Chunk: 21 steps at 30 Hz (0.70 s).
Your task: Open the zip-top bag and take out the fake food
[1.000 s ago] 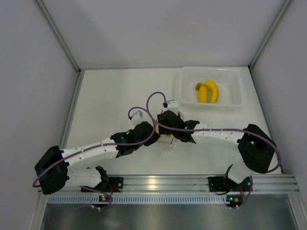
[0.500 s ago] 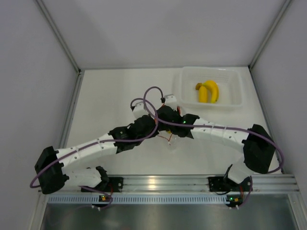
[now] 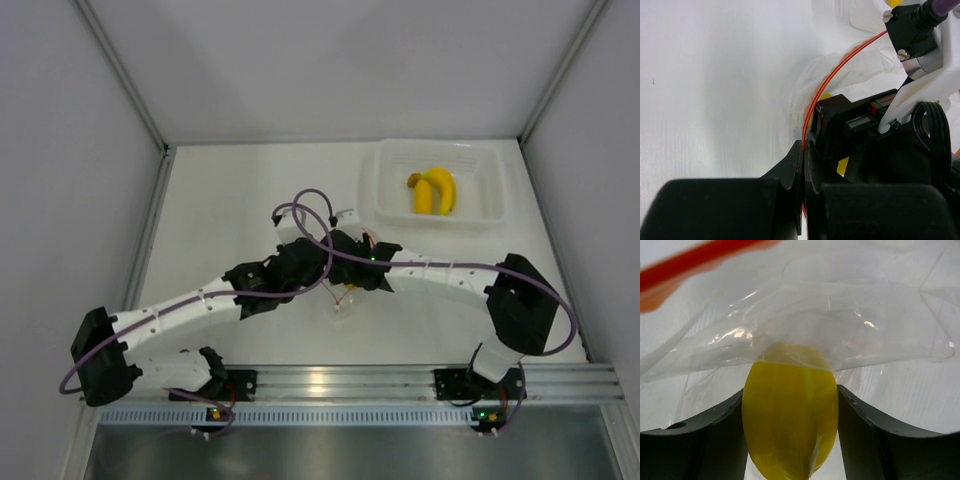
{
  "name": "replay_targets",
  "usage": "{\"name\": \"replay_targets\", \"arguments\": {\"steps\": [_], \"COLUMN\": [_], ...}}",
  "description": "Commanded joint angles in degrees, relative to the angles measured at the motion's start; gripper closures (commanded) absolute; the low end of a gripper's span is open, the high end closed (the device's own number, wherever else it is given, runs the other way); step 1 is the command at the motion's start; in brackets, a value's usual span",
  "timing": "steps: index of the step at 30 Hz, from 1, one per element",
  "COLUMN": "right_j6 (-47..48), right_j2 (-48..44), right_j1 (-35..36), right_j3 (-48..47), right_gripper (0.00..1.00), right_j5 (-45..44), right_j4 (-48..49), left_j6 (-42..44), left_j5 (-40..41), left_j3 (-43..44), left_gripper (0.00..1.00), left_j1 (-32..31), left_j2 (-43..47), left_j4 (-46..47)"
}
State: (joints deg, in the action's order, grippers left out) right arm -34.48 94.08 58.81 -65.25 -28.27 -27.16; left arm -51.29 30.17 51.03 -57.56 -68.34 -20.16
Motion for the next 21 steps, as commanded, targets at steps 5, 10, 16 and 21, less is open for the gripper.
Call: {"name": "replay_targets", "arguments": {"steps": [5,10,16,21], "right_j6": [4.2,5.9,6.5,6.2], "right_j2": [-6.3,-7.7,-6.1,-11.3], "right_j1": [3.2,3.0,2.3,-0.5], "right_j3": [-2.2,-6.6,-13.1,-8.9], "right_gripper": [0.87,0.87,0.87,0.88], "right_j5": [3.1,2.8,3.1,3.8], "right_j4": [-1.4,-6.4,-12.5,-11.9], "left_j6": [3.5,8.9,10.1,8.1], "left_j5": [-1.1,-0.8,1.3,3.6], "left_j3": [6.5,10.9,11.0,8.2], "left_gripper": [1.0,1.0,1.0,1.0], "left_j1": [-0.9,-3.9,-7.5,-7.6], "left_j2": [0.1,-3.2,-4.9,-3.6], "left_j4": [6.8,6.9,6.8,6.6]}}
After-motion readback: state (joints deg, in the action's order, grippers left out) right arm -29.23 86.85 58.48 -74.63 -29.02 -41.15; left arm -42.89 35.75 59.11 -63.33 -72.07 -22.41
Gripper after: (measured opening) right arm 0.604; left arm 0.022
